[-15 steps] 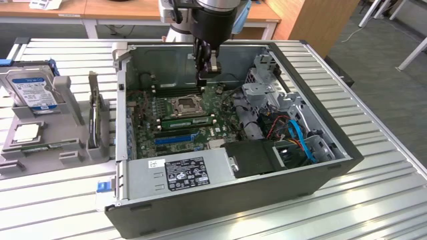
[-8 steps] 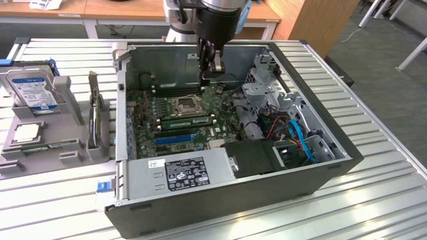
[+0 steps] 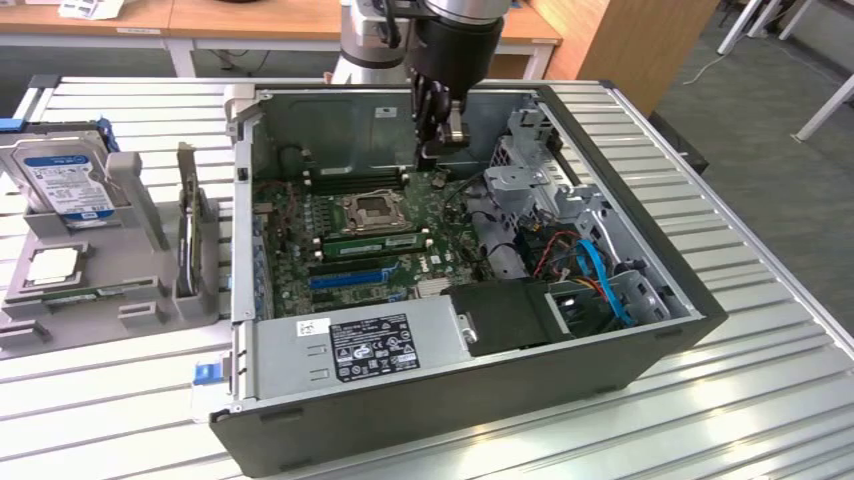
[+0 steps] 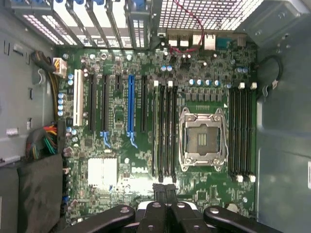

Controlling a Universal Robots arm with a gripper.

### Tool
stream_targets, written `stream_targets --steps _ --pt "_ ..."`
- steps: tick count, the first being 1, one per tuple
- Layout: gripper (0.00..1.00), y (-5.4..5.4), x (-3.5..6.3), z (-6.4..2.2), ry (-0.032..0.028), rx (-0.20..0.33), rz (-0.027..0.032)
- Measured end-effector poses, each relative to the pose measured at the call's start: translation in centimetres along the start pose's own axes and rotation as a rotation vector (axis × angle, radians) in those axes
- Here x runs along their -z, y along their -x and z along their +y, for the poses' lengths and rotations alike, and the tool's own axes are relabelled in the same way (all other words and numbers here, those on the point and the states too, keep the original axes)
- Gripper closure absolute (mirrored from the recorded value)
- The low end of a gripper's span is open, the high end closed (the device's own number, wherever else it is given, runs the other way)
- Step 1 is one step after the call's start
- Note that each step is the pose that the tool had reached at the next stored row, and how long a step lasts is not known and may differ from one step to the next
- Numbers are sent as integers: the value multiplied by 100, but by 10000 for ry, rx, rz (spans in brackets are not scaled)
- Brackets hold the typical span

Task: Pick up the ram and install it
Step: 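Press down the ram until it locks into place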

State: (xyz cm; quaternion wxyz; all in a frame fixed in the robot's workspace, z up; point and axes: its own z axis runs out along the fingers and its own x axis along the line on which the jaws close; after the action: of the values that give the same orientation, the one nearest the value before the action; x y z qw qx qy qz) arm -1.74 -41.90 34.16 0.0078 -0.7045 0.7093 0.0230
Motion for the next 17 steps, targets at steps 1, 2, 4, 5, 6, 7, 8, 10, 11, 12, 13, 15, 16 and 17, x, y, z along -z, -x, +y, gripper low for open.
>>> stream_targets --steps 1,2,4,5,6,7,8,10,11,12,13,15,16,17 --pt "90 0 0 -15 0 -1 0" --pt "90 0 1 -30 0 -1 0" --pt "90 1 1 -61 0 -1 0" --pt "90 1 2 -76 0 0 0" --pt "90 1 2 -90 0 0 0" --pt "90 1 2 -105 0 0 0" --pt "90 1 3 -117 0 0 0" --pt "90 1 3 -126 0 -1 0" --pt "90 1 3 -126 0 0 0" --pt "90 1 3 -126 0 -1 1" --pt "90 1 3 -126 0 -1 0" --pt "90 2 -9 -127 -1 -1 -4" --pt "90 1 -17 -127 -1 0 -2" --pt "90 0 -26 -127 0 0 -4"
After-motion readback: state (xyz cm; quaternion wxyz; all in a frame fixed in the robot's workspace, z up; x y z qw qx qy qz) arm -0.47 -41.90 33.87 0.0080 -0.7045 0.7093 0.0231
